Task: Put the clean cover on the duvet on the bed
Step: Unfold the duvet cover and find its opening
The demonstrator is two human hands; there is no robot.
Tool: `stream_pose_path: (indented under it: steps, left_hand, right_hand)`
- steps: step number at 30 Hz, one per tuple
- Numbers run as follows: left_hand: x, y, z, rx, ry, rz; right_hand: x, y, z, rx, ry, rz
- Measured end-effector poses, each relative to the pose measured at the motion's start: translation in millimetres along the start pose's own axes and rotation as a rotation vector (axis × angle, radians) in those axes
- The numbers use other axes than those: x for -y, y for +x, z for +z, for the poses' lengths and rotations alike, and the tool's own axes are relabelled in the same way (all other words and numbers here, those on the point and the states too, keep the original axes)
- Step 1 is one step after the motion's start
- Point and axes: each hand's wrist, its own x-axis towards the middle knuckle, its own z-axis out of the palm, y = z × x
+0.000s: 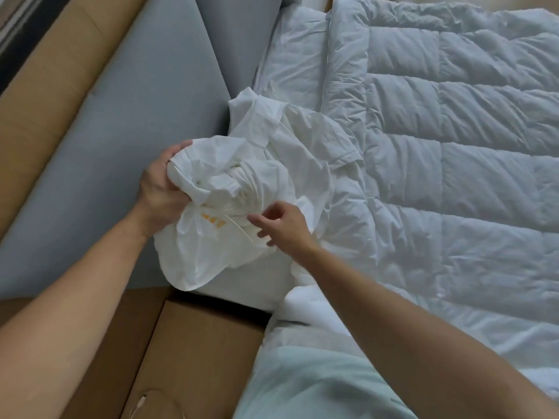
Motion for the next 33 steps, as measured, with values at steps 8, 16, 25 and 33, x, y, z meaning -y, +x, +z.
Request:
stream_pose_path:
  steps: [8, 16, 25, 33]
  left_hand:
    - [16, -55, 62, 0.129, 0.069, -0.086]
    - [44, -100, 114, 0.083, 0.1, -0.086]
    - [63, -135, 130, -0.002, 0.111, -0.06]
    - [42, -180, 133, -0.036, -0.273, -0.199]
  right_hand:
    - [-48, -26, 24, 0.462, -0.38, 0.023]
    - [-229, -36, -11, 0.523, -1.262, -0.158]
    - [-256, -28, -9, 0.4, -1.328, -0.269]
    - [-157, -108, -149, 0.081, -0.821, -0.447]
